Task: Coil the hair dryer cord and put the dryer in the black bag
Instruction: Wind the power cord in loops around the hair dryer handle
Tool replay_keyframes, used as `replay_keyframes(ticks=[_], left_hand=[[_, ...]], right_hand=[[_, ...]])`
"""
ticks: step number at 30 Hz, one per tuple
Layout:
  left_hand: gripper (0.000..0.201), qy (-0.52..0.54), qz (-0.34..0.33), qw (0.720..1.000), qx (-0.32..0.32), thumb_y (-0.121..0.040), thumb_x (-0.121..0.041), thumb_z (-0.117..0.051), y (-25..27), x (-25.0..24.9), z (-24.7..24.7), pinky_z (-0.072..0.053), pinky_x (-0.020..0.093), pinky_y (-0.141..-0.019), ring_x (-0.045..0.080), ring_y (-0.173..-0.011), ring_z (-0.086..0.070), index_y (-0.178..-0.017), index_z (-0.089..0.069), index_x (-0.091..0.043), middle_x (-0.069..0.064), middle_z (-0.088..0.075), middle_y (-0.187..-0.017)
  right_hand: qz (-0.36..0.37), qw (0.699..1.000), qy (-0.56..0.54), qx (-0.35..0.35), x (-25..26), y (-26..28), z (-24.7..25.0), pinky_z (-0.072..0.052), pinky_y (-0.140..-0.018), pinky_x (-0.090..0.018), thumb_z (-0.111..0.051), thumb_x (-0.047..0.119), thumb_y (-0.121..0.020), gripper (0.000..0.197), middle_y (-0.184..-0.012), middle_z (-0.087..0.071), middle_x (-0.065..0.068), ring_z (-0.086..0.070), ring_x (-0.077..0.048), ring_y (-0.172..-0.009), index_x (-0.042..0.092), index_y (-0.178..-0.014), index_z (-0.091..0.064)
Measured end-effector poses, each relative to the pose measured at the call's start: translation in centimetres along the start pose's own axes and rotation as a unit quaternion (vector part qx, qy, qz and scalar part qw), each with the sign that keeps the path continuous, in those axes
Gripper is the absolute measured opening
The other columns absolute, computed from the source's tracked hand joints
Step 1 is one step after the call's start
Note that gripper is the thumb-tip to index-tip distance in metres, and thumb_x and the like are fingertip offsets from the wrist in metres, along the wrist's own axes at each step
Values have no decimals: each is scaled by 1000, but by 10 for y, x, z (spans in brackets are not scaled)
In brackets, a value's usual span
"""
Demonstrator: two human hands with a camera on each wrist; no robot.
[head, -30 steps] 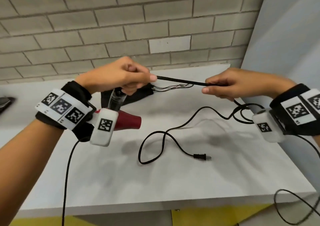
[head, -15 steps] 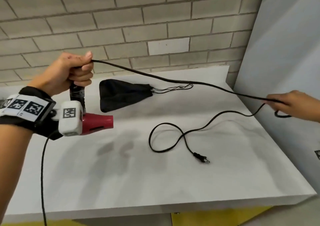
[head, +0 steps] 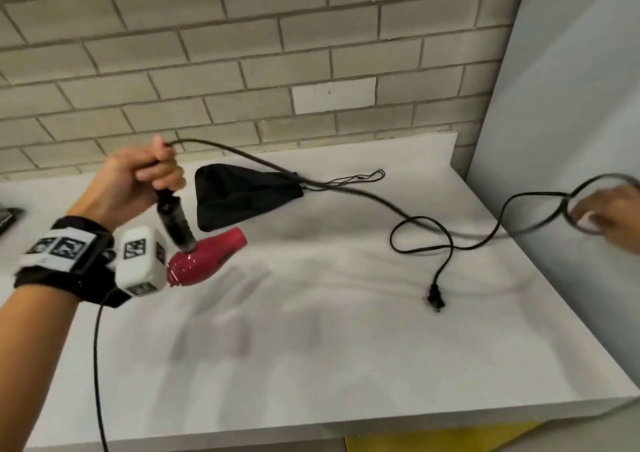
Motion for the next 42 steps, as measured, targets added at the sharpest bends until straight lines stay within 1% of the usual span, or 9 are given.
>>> replay_keyframes(ticks=[2, 7, 11, 17, 23, 26, 30, 36, 42], left_hand=[[16, -85, 7, 996, 8, -80, -20, -52, 2, 20, -19, -41, 18, -56, 11, -46, -39, -65, -56, -19, -13, -33, -39], [37, -75, 41, 995, 50, -98, -17, -30, -7, 48, -52, -32, 24, -50, 12, -42, -38, -69, -52, -16, -10, -35, -40], [25, 9, 31, 995, 93, -95, -24, -43, -16, 59, -72, -21, 21, -43, 6, -37, -18, -75, -53, -14, -13, -37, -43], [29, 35, 27, 991, 128, -97, -20, -34, -23, 62, -109, -16, 21, -41, 6, -37, -13, -79, -55, -12, -11, -29, -47], [32, 61, 8, 992, 109, -97, -16, -30, -18, 57, -113, -18, 20, -40, 6, -37, -14, -80, -56, -9, -6, -18, -50], [32, 53, 12, 994, 94, -97, -16, -31, -14, 62, -115, -25, 19, -39, 4, -34, -21, -80, -57, -8, -7, -21, -48], [29, 42, 29, 996, 68, -98, -17, -30, -9, 75, -126, -31, 18, -37, 5, -30, -32, -80, -50, -7, -8, -36, -42], [26, 40, 41, 997, 42, -97, -21, -31, -8, 90, -150, -39, 21, -40, 13, -37, -49, -78, -45, -11, -1, -51, -47], [26, 37, 95, 986, 130, -95, -24, -34, -4, 101, -189, -55, 26, -52, 26, -60, -70, -77, -43, -8, 15, -69, -62]], right_hand=[[42, 996, -57, 54, -2, 5, -35, -41, -75, -5, -65, -14, -74, 65, -73, -67, 4, -61, -18, -69, 51, -75, -64], [57, 980, -180, 70, 67, 19, 26, -52, -74, -27, -55, 14, -91, 48, -82, -63, 37, -64, -1, -76, 59, -76, -56], [150, 947, -284, -18, 172, 21, 102, -40, -84, -19, -50, 38, -92, 17, -99, -65, 25, -57, 9, -90, 35, -105, -58], [218, 901, -362, 99, 269, 16, 67, -32, -111, -29, -48, 63, -82, 74, -144, -42, 8, -38, -6, -133, 34, -143, -21], [178, 849, -497, 29, 257, 48, 14, -44, -66, -22, -35, 36, -97, 43, -81, -53, 7, -54, -10, -64, 53, -133, -20], [148, 828, -535, -82, 236, 71, 4, -42, -60, -16, -37, 38, -95, 37, -79, -51, 3, -50, -11, -60, 64, -121, -30], [154, 849, -446, -237, 222, 84, 9, -44, -65, -14, -45, 21, -97, 35, -92, -62, 8, -58, -7, -73, 40, -126, -52], [294, 919, -163, -206, 257, 83, 32, -40, -34, -31, -67, -6, -72, 73, -75, -57, 3, -46, -23, -40, 28, -133, -45], [376, 858, -249, -244, 308, 89, 89, -41, -34, -26, -54, 32, -92, 23, -63, -63, 6, -50, -20, -42, 25, -112, -62]])
Point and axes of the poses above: each hand's wrist, its own y-axis away from the middle knuckle, its own z-axis out of the back of the hand, x = y × z, the point moved 2 cm from there along -y, towards the middle knuckle
